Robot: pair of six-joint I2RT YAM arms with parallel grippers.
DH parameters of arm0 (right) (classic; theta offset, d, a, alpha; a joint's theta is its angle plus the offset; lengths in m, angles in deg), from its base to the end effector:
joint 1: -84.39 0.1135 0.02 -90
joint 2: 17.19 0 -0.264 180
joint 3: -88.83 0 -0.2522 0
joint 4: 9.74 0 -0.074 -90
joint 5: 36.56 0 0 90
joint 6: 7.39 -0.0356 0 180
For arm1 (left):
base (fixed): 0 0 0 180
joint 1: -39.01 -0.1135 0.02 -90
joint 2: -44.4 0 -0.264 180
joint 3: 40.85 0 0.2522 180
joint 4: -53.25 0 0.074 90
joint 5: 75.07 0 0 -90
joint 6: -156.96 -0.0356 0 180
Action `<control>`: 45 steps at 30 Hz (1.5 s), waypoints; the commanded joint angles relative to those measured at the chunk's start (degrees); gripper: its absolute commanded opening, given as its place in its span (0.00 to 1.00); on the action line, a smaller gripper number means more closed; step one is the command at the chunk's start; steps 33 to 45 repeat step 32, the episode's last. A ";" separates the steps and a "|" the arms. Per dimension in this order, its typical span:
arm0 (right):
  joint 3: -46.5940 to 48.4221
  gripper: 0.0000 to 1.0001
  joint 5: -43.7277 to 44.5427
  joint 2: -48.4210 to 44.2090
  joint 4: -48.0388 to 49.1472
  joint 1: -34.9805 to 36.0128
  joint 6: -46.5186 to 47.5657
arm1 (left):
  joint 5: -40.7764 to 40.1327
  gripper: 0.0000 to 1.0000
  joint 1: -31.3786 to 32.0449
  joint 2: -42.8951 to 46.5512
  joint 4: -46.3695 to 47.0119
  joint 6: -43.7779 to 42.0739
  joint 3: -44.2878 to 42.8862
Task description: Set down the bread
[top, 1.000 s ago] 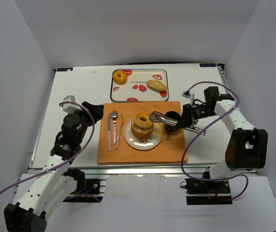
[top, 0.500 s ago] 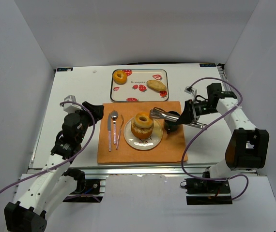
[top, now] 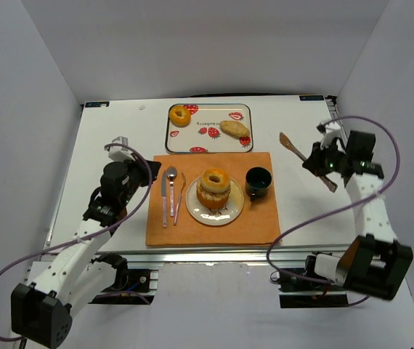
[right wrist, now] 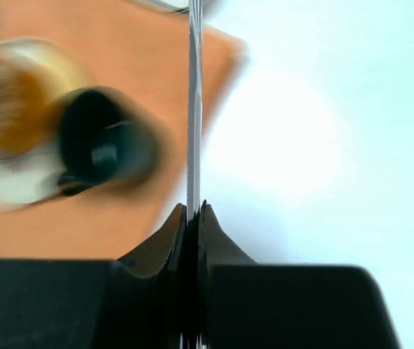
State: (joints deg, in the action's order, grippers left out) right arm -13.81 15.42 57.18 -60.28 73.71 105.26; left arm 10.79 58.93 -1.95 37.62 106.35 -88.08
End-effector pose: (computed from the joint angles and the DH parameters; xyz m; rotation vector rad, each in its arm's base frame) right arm 0.2690 -0.0284 0.3056 -0.5255 2.1712 0.4842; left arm 0.1850 -0.0643 0.2805 -0.3691 1.8421 -0.6572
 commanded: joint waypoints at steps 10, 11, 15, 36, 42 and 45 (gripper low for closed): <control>-26.41 0.00 28.00 0.24 42.31 -0.92 -4.82 | 13.29 0.72 6.35 -13.59 -0.68 -8.54 -8.45; -26.76 0.00 27.74 0.95 42.66 -1.10 -4.38 | 13.11 0.74 7.05 -14.29 -0.68 -8.90 -8.71; -25.72 0.35 25.72 4.90 40.12 -1.28 -0.95 | 10.92 0.78 10.92 -17.37 -0.15 -9.86 -10.38; -9.29 0.89 20.21 -5.02 23.95 -2.16 -3.58 | 14.68 0.79 14.88 -29.93 -4.72 -21.29 -20.57; -9.29 0.89 20.21 -5.02 23.95 -2.16 -3.58 | 14.68 0.79 14.88 -29.93 -4.72 -21.29 -20.57; -9.29 0.89 20.21 -5.02 23.95 -2.16 -3.58 | 14.68 0.79 14.88 -29.93 -4.72 -21.29 -20.57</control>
